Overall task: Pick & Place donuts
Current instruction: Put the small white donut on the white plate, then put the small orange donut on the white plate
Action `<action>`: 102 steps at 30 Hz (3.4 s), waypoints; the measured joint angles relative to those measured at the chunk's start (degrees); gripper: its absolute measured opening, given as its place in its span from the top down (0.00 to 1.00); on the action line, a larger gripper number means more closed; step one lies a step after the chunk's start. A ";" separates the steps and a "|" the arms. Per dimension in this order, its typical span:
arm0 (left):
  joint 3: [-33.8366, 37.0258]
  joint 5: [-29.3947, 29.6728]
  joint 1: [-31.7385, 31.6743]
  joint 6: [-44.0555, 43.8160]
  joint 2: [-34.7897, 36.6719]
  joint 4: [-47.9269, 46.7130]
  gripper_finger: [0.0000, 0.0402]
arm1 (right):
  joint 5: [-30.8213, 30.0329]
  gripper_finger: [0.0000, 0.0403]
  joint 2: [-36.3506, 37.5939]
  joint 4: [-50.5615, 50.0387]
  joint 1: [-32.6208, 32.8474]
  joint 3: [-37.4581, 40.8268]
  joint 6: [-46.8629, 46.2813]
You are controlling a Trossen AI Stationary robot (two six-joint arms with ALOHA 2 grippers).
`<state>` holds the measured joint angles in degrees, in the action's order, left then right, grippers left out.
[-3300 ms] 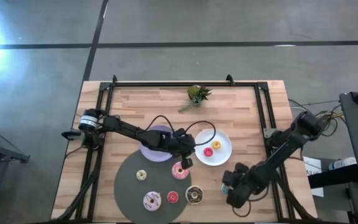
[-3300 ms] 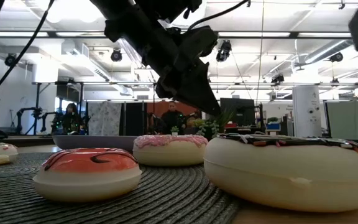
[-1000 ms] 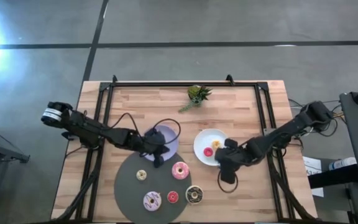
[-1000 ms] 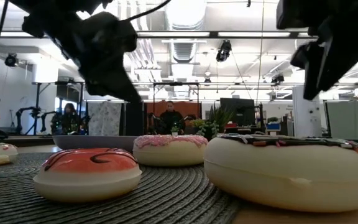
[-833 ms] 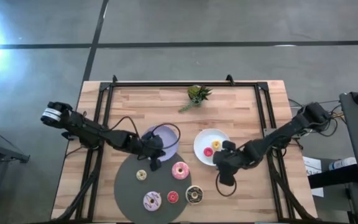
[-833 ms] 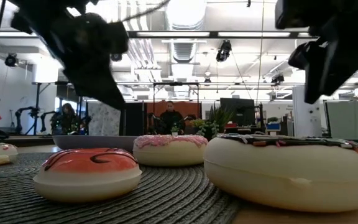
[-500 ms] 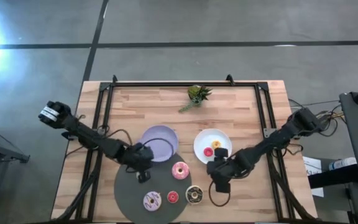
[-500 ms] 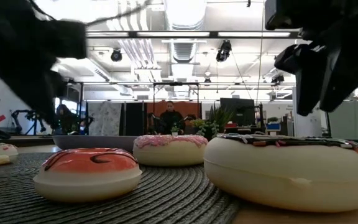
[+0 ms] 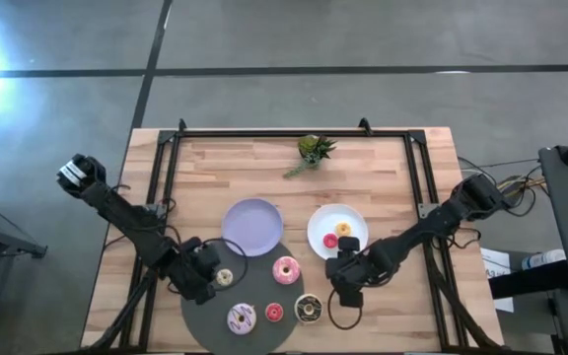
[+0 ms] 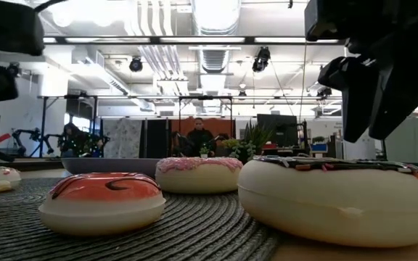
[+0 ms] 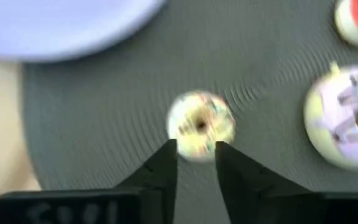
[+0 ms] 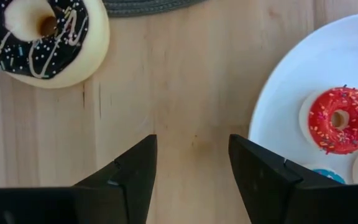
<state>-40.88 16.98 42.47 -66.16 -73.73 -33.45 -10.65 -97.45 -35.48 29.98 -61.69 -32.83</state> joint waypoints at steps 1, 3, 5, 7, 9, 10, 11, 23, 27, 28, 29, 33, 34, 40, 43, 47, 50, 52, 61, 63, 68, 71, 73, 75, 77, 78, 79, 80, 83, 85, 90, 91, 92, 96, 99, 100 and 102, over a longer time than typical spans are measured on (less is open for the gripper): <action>0.00 1.67 -0.26 0.35 -0.02 -0.03 0.76 | 0.00 0.52 0.00 0.10 0.00 0.00 -0.26; 0.23 2.94 -0.95 0.79 -0.04 0.30 0.72 | 0.02 0.52 0.03 0.08 -0.02 0.02 -0.64; 0.92 1.78 -1.66 0.59 -0.04 0.86 0.70 | 0.02 0.52 0.11 0.08 -0.02 0.04 -1.47; 2.19 0.44 -1.76 0.54 -0.04 2.91 0.69 | 0.02 0.52 0.20 0.08 0.01 0.04 -2.06; 4.13 -0.26 -1.73 0.56 -0.04 7.35 0.69 | 0.02 0.52 0.22 0.07 0.02 0.04 -2.79; 5.22 -0.67 -1.72 0.55 -0.04 9.55 0.69 | 0.02 0.52 0.22 0.06 0.02 0.04 -3.00; 6.17 -0.74 -1.74 0.48 -0.05 11.10 0.69 | 0.03 0.52 0.22 0.06 0.02 0.04 -3.06; 9.52 1.68 -2.32 -1.11 -0.27 16.57 0.71 | 0.02 0.52 0.24 -0.12 0.00 0.09 -3.18; 9.28 1.39 -2.50 -0.15 -2.06 18.36 0.73 | -0.78 0.52 0.26 -0.23 -0.02 0.09 -3.18; 9.21 0.93 -2.50 -0.16 -2.87 18.35 0.73 | -1.10 0.52 0.26 -0.26 -0.02 0.09 -3.18; 9.15 0.31 -2.50 -0.16 -3.74 18.31 0.73 | -1.32 0.52 0.26 -0.27 -0.02 0.09 -3.20; 8.18 -1.26 -2.50 -0.14 -6.86 18.42 0.73 | -1.36 0.52 0.26 -0.29 0.00 0.09 -3.21; 7.72 -1.33 -2.50 -0.10 -7.56 18.40 0.73 | -1.36 0.52 0.26 -0.30 0.00 0.09 -3.21; 4.88 -1.59 -2.80 1.70 -10.03 16.77 0.82 | -1.46 0.53 0.59 -0.36 0.00 0.11 -4.98; 3.65 -1.99 -3.03 2.17 -10.17 15.51 0.94 | -4.09 0.54 2.35 -0.38 0.08 0.13 -7.14; 1.22 -1.17 -3.66 3.34 -9.10 11.14 0.99 | -11.29 0.56 7.35 -3.00 0.15 0.13 -10.67; -1.79 -0.14 -5.26 6.53 -7.58 6.22 0.99 | -16.38 0.57 11.72 -8.79 0.15 0.26 -15.00; -3.67 1.56 -7.49 11.74 -6.25 5.71 1.00 | -18.12 0.58 14.50 -12.54 0.13 0.91 -18.24; -8.31 -9.82 -35.03 41.52 -10.99 30.49 1.00 | -21.83 0.58 24.17 -16.71 0.74 6.56 -33.26; -11.77 -12.36 -39.21 45.53 -14.02 31.16 1.00 | -22.90 0.58 25.35 -17.52 1.30 6.90 -34.86; -24.44 -20.59 -42.52 51.77 -24.72 30.68 1.00 | -24.26 0.58 26.33 -20.43 1.49 7.04 -36.56; -33.45 -21.86 -42.24 54.80 -32.29 26.05 1.00 | -25.59 0.58 26.67 -20.24 1.73 7.04 -37.27; -38.39 -21.98 -42.28 55.45 -36.66 21.15 1.00 | -25.82 0.58 26.97 -20.27 1.79 7.04 -37.63; -42.09 -21.84 -42.38 56.75 -40.03 18.25 1.00 | -25.86 0.58 27.32 -20.97 1.88 7.04 -37.71; -44.73 -21.70 -42.50 58.49 -42.61 16.72 1.00 | -26.15 0.58 27.65 -21.78 2.05 7.08 -37.72; -45.94 -21.50 -42.49 58.92 -43.72 16.80 1.00 | -26.53 0.58 27.82 -21.85 2.15 7.08 -37.72; -47.03 -21.54 -42.45 59.04 -44.90 16.95 1.00 | -26.69 0.58 27.96 -22.32 2.41 7.12 -37.75; -48.04 -21.56 -42.41 58.99 -45.94 16.93 1.00 | -26.71 0.58 28.02 -22.92 2.56 7.19 -37.87; -50.17 -21.35 -42.41 57.56 -48.40 16.80 0.99 | -26.91 0.58 28.15 -24.22 2.98 7.19 -38.64; -50.94 -20.15 -42.41 57.10 -49.36 16.85 0.97 | -26.94 0.58 28.20 -25.53 3.22 7.19 -39.15; -50.61 -19.84 -42.71 56.95 -49.13 14.46 0.85 | -26.89 0.58 28.41 -26.34 4.08 7.39 -39.17; -50.31 -19.86 -42.76 57.22 -48.94 14.11 0.83 | -26.89 0.58 28.47 -26.51 4.30 7.39 -38.98; -50.09 -19.86 -42.74 57.63 -48.58 14.34 0.82 | -26.89 0.58 28.50 -26.86 4.51 7.39 -38.87; -48.96 -19.57 -42.78 59.17 -47.17 14.11 0.78 | -26.58 0.58 28.48 -27.72 4.79 7.48 -37.91; -48.63 -19.53 -42.78 59.07 -45.27 11.45 0.77 | -25.54 0.58 28.48 -28.08 4.90 7.56 -37.24; -48.30 -19.51 -42.78 59.15 -44.04 10.90 0.77 | -25.33 0.58 28.48 -28.38 4.95 7.62 -37.27; -46.91 -19.46 -42.80 59.45 -40.81 9.54 0.77 | -25.00 0.58 28.48 -28.68 5.03 7.72 -37.29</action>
<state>-87.79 -2.48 -0.33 -6.71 -114.54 -23.91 -35.65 -68.97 -64.16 35.00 -53.98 -70.11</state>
